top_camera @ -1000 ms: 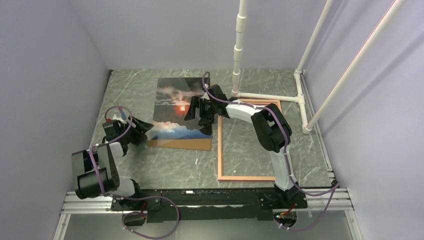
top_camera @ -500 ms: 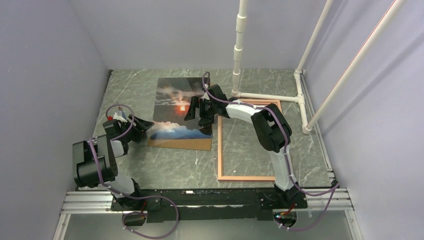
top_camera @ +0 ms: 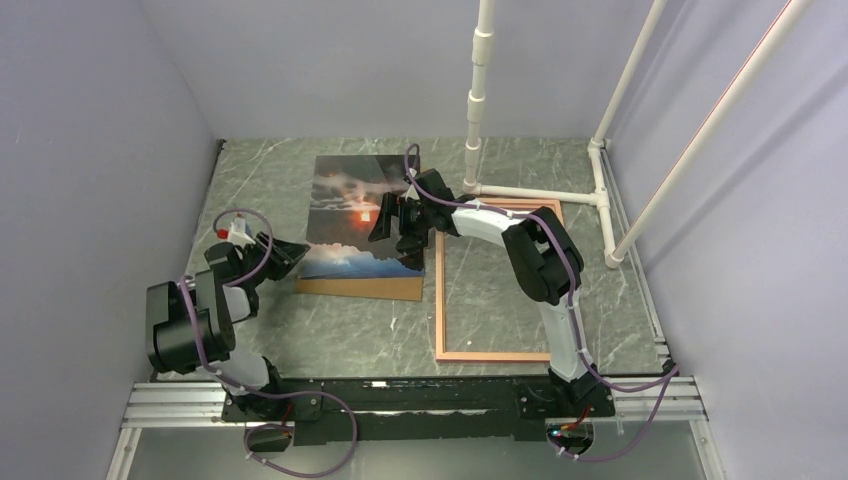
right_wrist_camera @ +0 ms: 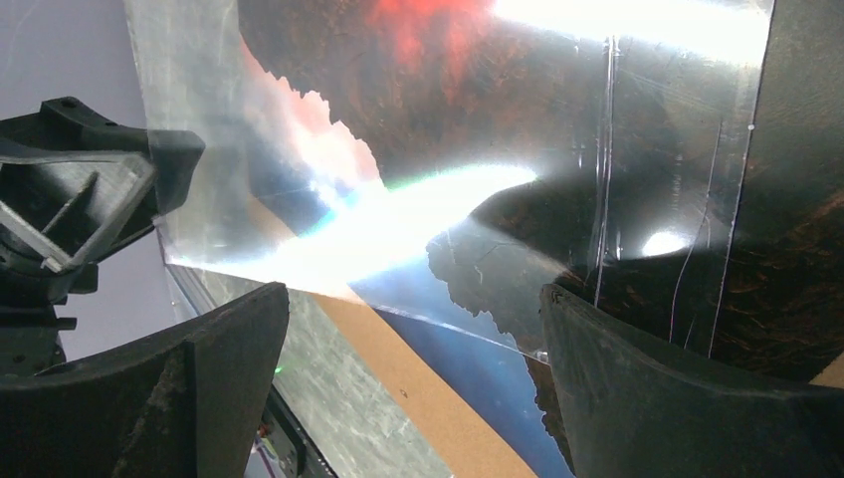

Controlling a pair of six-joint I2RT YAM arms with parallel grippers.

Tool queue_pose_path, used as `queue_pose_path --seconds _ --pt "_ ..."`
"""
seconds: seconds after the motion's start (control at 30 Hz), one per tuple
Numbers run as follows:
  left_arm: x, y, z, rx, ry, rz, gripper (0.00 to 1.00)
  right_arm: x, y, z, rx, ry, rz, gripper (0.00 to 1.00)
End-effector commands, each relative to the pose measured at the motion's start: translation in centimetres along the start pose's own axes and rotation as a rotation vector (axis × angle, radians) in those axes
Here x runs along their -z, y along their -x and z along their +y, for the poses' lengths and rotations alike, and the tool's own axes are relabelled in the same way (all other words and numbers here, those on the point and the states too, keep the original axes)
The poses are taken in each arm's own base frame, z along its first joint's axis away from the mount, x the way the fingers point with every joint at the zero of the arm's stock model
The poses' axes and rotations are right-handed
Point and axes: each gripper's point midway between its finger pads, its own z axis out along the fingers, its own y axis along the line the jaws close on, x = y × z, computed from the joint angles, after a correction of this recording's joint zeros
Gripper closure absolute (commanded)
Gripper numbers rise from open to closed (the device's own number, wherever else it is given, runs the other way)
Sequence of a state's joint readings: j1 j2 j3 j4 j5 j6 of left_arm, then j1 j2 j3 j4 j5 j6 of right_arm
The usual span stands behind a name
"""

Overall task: Put the photo into the frame
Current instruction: Pick up the photo frame item at the center of the board.

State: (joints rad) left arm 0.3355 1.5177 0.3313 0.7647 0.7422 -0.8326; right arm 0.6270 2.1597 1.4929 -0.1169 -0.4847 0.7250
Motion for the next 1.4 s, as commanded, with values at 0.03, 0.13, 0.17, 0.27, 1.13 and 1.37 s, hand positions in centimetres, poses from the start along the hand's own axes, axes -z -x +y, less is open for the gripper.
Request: queue_pose_path --seconds 0.03,0.13,0.17,0.27,1.13,1.37 --pt "-0.3 -0.8 -0.5 -0.007 -0.054 0.038 0.67 -0.3 -3.4 -2.6 -0.044 -0.076 0.1 0.0" --pt "-0.3 -0.8 -0.1 -0.004 -0.034 0.037 0.81 0.1 -3.1 -2.0 -0.037 -0.067 0.092 0.0" --pt "-0.2 -0.8 0.1 -0.005 -0.021 0.036 0.85 0.3 -2.9 -1.7 -0.032 -0.061 0.087 0.0" --pt "0.1 -0.6 0.5 -0.014 0.029 0.032 0.95 1.2 -2.3 -0.6 -0.015 -0.044 0.067 0.0" --pt "10.8 5.3 -19.3 -0.651 0.226 -0.036 1.0 20.4 1.2 8.9 0.138 -0.016 -0.301 0.0" --pt "12.2 3.8 -23.3 -0.799 0.23 0.07 1.0 26.2 0.5 7.8 0.153 -0.054 -0.412 0.0"
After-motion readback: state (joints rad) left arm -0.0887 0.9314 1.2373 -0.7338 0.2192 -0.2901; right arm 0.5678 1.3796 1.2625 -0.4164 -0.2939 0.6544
